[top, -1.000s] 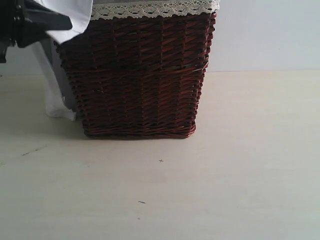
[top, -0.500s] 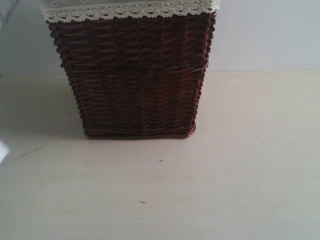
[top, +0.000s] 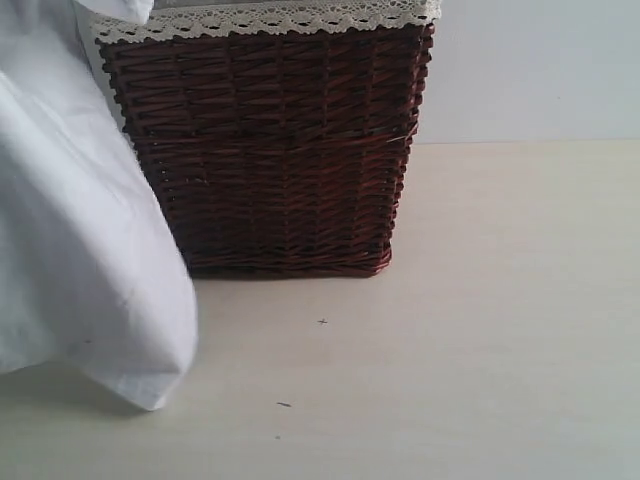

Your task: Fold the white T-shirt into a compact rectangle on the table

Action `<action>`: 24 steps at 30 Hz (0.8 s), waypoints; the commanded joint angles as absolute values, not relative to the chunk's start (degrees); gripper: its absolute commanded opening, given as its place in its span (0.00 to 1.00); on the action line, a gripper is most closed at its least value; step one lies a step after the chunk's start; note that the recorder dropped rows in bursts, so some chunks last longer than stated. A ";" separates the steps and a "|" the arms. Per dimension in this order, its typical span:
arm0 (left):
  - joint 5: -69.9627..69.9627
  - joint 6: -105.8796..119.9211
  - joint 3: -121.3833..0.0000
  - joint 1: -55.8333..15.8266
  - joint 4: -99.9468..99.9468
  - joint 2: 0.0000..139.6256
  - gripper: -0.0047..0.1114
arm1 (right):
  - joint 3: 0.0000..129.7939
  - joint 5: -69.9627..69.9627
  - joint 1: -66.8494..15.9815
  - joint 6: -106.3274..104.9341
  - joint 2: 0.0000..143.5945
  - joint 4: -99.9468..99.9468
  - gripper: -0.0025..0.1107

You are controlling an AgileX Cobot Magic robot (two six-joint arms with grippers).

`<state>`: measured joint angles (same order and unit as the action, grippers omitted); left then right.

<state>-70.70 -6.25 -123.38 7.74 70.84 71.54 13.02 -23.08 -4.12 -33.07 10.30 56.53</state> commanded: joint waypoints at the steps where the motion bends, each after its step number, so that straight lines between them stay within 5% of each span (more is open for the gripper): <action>1: -69.96 -6.52 -127.31 7.50 67.80 69.15 0.04 | 16.84 -31.12 -4.31 -45.45 20.18 63.57 0.02; 13: -69.96 -6.21 -127.96 7.50 64.58 73.80 0.04 | 28.37 -67.31 -4.41 -84.91 55.16 84.37 0.02; 24: -69.96 -5.82 -127.96 7.28 63.41 81.18 0.04 | 35.55 -54.27 -20.26 -92.92 67.48 85.21 0.02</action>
<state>-70.86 -6.35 -127.94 7.63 63.44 79.69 33.18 -59.60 -16.30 -91.36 65.28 83.91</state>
